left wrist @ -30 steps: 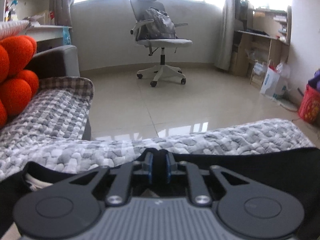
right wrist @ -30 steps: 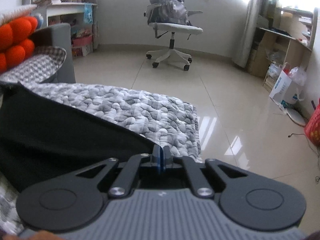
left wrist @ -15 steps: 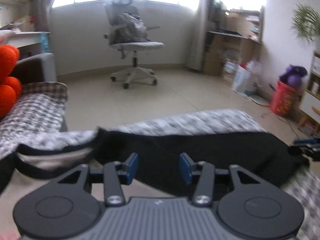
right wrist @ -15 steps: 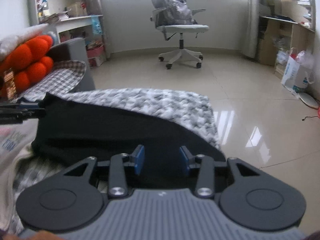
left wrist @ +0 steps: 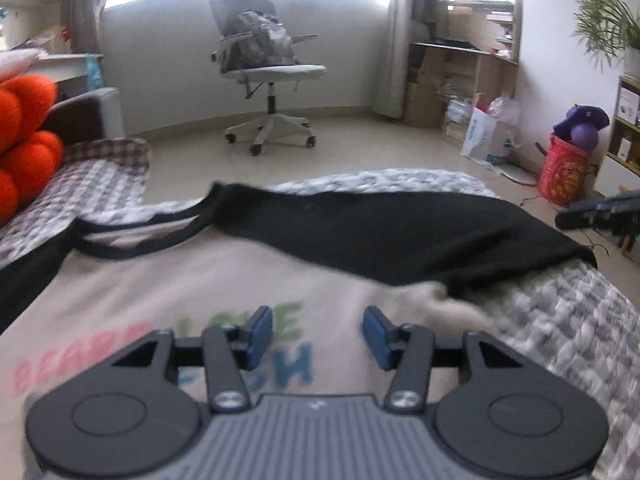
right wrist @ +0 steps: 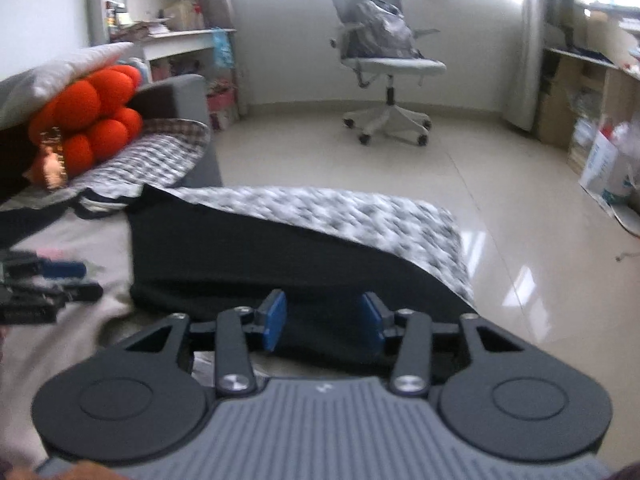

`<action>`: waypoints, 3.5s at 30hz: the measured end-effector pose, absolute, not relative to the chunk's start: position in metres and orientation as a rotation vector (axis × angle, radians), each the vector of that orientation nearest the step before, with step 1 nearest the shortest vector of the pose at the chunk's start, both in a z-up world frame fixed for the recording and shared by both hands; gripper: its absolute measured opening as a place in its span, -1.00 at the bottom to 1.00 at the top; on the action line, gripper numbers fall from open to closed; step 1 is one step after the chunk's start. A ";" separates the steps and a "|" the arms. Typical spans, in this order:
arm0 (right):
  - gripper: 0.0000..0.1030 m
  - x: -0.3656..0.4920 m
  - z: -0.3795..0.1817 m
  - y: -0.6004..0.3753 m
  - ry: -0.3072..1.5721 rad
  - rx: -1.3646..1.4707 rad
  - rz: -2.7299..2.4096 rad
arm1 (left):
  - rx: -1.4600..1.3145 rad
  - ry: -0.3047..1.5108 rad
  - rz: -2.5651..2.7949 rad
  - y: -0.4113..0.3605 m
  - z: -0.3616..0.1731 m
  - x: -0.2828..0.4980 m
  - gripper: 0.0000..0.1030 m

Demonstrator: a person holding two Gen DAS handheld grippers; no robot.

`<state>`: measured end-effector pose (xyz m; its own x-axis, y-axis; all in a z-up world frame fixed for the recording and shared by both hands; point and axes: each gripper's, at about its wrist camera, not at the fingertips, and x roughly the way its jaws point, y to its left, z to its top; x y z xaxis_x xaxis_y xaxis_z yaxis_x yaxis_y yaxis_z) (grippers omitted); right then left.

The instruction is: Fold clothes

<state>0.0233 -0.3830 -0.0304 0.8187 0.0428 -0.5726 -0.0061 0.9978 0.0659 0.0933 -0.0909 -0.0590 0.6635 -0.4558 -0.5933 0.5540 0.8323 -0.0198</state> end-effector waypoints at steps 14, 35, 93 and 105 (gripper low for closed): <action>0.03 0.072 0.005 -0.283 0.633 0.061 0.255 | 0.099 0.676 -0.336 0.032 -0.030 0.105 0.18; 0.04 0.184 0.011 -0.072 0.691 0.056 0.652 | -0.201 0.767 0.054 0.225 -0.037 0.163 0.47; 0.04 0.215 -0.056 0.018 0.797 0.259 0.875 | -0.456 0.474 0.477 0.407 -0.035 0.172 -0.26; -0.27 0.225 -0.042 0.118 0.816 0.179 0.982 | -0.638 0.552 0.130 0.403 -0.065 0.190 -0.25</action>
<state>0.2254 0.1183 -0.0420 0.2918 0.7952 -0.5315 -0.6683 0.5670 0.4815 0.1896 0.4034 -0.0647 0.8487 -0.0505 -0.5265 -0.2807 0.8006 -0.5294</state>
